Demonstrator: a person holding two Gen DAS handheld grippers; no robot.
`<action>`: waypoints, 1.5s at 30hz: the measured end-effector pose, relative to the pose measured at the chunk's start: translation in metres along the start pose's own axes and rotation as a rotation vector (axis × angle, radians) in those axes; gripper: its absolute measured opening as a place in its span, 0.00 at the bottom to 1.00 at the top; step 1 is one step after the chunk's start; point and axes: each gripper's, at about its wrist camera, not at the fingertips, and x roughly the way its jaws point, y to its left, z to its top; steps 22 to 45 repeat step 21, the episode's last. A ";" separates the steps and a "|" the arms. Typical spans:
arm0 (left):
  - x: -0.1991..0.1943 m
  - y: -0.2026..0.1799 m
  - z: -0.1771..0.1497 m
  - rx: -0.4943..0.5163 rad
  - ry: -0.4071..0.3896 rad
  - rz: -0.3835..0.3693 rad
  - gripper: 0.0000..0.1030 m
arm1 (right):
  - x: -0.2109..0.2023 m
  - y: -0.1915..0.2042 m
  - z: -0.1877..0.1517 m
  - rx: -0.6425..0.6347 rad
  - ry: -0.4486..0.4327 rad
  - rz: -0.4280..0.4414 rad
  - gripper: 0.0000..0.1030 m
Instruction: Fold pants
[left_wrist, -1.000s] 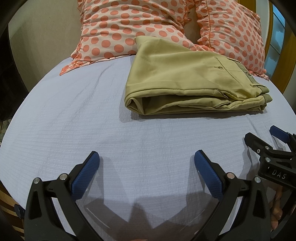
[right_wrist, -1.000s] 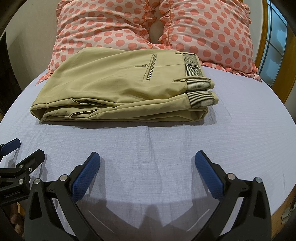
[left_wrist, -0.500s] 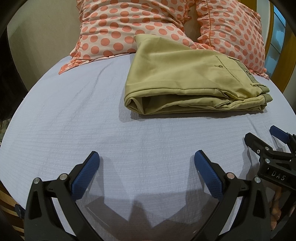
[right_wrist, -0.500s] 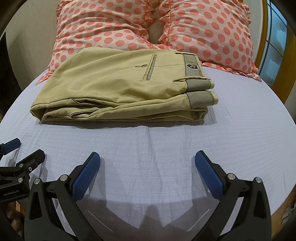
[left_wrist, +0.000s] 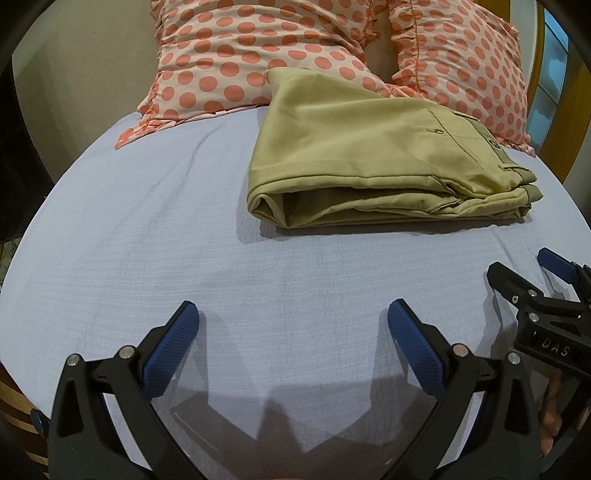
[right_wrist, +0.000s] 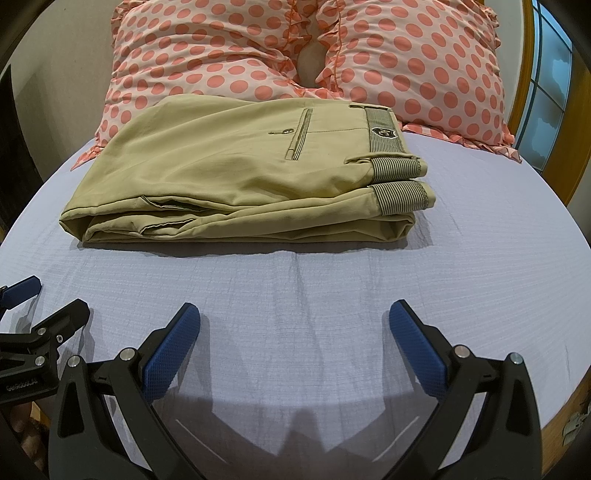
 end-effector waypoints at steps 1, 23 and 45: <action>0.000 0.000 0.000 0.000 0.000 0.000 0.98 | 0.000 0.000 0.000 0.000 0.000 0.000 0.99; -0.001 0.000 -0.001 0.003 -0.008 0.001 0.98 | 0.000 -0.001 0.000 -0.001 0.000 0.001 0.99; -0.001 0.000 -0.001 0.003 -0.008 0.001 0.98 | 0.000 -0.001 0.000 -0.001 0.000 0.001 0.99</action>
